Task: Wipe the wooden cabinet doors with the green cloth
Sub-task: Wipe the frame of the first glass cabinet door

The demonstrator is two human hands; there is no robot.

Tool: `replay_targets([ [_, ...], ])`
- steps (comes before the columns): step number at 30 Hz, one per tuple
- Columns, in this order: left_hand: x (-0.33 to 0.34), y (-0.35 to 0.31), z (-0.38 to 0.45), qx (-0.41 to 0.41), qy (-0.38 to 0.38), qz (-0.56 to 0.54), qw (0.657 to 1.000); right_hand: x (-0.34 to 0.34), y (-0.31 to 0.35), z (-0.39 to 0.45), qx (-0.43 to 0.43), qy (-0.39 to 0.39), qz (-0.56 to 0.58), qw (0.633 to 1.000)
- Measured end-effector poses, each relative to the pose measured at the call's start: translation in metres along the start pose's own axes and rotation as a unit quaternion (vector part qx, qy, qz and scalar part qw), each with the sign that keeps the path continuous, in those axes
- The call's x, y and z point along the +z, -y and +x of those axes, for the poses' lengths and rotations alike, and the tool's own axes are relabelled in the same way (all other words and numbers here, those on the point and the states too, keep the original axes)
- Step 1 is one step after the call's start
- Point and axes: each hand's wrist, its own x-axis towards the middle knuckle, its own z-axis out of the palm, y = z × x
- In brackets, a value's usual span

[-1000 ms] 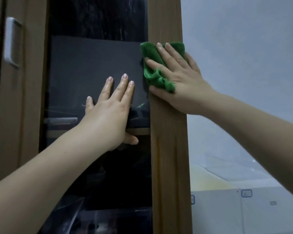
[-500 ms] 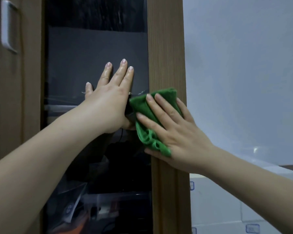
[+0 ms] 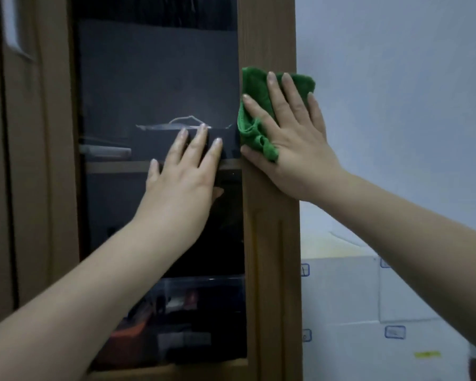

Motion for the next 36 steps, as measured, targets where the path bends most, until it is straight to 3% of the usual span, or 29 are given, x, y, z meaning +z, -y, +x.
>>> replay_targets([
  [3, 0.019, -0.007, -0.034, -0.007, 0.030, 0.013, 0.999, 0.012, 0.015, -0.022, -0.017, -0.011, -0.015, 1.000],
  [6, 0.032, -0.009, -0.062, -0.016, 0.073, 0.042, 0.996, 0.028, 0.030, -0.057, -0.089, -0.016, -0.020, 0.996],
  [11, 0.037, -0.005, -0.077, 0.000, 0.079, 0.069, 0.995, 0.050, 0.044, -0.113, -0.155, -0.012, -0.021, 0.988],
  [17, 0.038, -0.005, -0.076, -0.009, 0.082, 0.054, 0.995, 0.030, -0.021, -0.123, -0.365, 0.089, -0.067, 0.924],
  [20, 0.038, -0.004, -0.076, -0.008, 0.077, 0.052, 0.996, 0.013, -0.034, -0.097, -0.318, 0.079, -0.073, 0.942],
  [23, 0.039, -0.006, -0.079, -0.026, 0.074, 0.052, 0.996, 0.008, -0.012, -0.068, -0.142, 0.033, -0.041, 0.989],
  [26, 0.041, -0.014, -0.088, -0.061, 0.070, 0.037, 0.995, 0.019, 0.026, -0.066, -0.019, 0.012, -0.027, 0.999],
  [29, 0.045, -0.021, -0.100, -0.062, 0.062, 0.010, 0.996, 0.034, 0.050, -0.087, -0.014, 0.001, -0.018, 1.000],
  [36, 0.050, -0.029, -0.109, -0.065, 0.076, 0.008, 0.995, 0.059, 0.062, -0.159, -0.117, 0.009, -0.009, 0.993],
])
